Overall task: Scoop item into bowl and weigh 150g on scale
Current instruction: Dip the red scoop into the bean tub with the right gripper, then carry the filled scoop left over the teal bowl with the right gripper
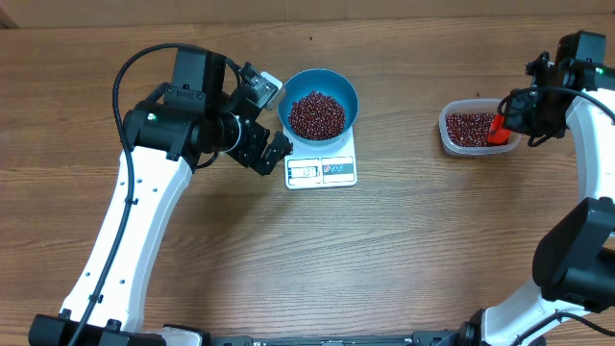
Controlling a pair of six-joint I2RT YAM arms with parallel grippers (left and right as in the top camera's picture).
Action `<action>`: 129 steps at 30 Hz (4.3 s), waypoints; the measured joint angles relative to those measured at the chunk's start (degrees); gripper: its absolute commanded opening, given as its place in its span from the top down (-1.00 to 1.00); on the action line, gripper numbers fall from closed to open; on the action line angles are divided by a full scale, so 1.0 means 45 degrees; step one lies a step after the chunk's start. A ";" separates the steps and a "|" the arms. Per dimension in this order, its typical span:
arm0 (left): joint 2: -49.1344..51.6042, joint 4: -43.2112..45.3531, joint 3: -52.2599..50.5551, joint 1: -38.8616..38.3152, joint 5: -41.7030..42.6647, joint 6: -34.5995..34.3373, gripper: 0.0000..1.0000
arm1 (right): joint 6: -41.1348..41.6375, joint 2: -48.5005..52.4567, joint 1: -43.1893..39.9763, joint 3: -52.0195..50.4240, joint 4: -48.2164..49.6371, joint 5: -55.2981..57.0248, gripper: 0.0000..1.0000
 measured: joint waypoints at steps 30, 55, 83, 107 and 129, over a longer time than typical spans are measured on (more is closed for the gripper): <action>0.0000 0.0000 0.0000 0.0000 0.0000 0.0005 -0.99 | -0.0301 0.0005 0.0549 -0.0588 -0.0087 -0.2055 0.93; 0.0000 0.0000 0.0000 0.0000 0.0000 0.0005 -0.99 | -0.0578 0.0005 -0.0019 -0.0593 0.0136 -0.4590 0.93; 0.0000 0.0000 0.0000 0.0000 0.0000 0.0005 -0.99 | -0.1996 0.0010 -0.3973 -0.0602 -0.1515 -0.9947 0.93; 0.0000 0.0000 0.0000 0.0000 0.0000 0.0005 -0.99 | -0.2861 0.0029 -0.0583 0.0102 -0.2628 -1.1715 0.93; 0.0000 -0.0005 0.0000 0.0000 0.0000 0.0005 -0.99 | 0.0257 0.0049 0.6484 0.3293 -0.0389 -0.5081 0.93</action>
